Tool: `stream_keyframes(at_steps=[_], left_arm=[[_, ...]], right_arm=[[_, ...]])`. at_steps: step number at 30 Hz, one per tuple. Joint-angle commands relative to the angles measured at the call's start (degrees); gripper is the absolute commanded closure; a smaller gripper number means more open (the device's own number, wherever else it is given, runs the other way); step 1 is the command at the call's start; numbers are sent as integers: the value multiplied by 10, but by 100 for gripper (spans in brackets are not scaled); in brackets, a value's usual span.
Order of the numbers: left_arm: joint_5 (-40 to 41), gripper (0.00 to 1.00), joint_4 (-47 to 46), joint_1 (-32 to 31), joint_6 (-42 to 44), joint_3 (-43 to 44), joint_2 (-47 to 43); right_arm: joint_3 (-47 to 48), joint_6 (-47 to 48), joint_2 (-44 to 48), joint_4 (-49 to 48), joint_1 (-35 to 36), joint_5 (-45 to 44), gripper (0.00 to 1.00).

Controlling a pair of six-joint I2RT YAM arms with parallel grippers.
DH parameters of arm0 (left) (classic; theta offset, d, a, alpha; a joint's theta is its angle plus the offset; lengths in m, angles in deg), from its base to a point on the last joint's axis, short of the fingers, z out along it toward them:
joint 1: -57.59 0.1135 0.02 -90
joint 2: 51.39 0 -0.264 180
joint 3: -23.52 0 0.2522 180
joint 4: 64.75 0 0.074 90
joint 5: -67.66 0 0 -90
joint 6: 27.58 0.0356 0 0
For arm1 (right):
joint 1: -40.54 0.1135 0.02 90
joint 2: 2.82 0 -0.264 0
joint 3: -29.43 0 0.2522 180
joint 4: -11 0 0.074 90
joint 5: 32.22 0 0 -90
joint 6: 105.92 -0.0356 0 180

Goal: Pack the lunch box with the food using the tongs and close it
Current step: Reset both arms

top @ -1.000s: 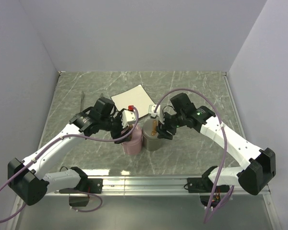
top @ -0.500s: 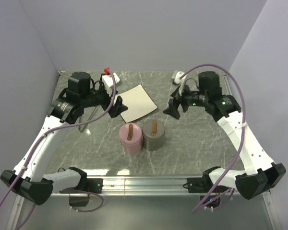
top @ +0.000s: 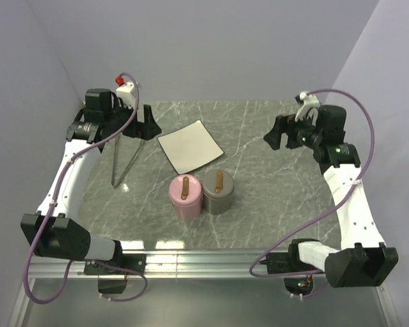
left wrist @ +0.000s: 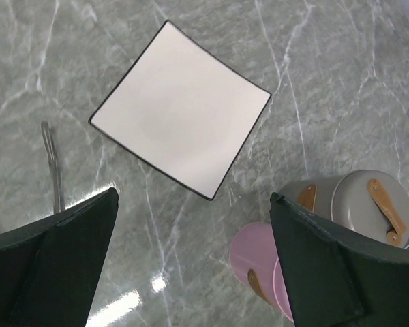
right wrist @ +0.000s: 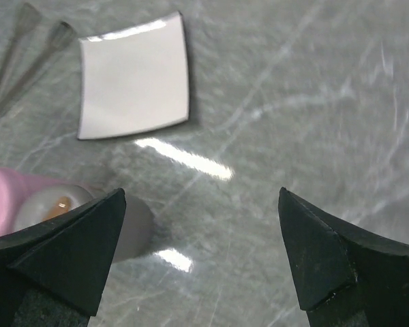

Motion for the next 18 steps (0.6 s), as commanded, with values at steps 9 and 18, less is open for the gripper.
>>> stream_keyframes(at_steps=[9,18], left_arm=[[80,1,-58,14,27,-176,-94],[90,1,-80,14,-1,-236,-134]], right_arm=[[-184,-83,57,-84,-8,-119,0],[-219,-81,87,-93,-7,-101,0]])
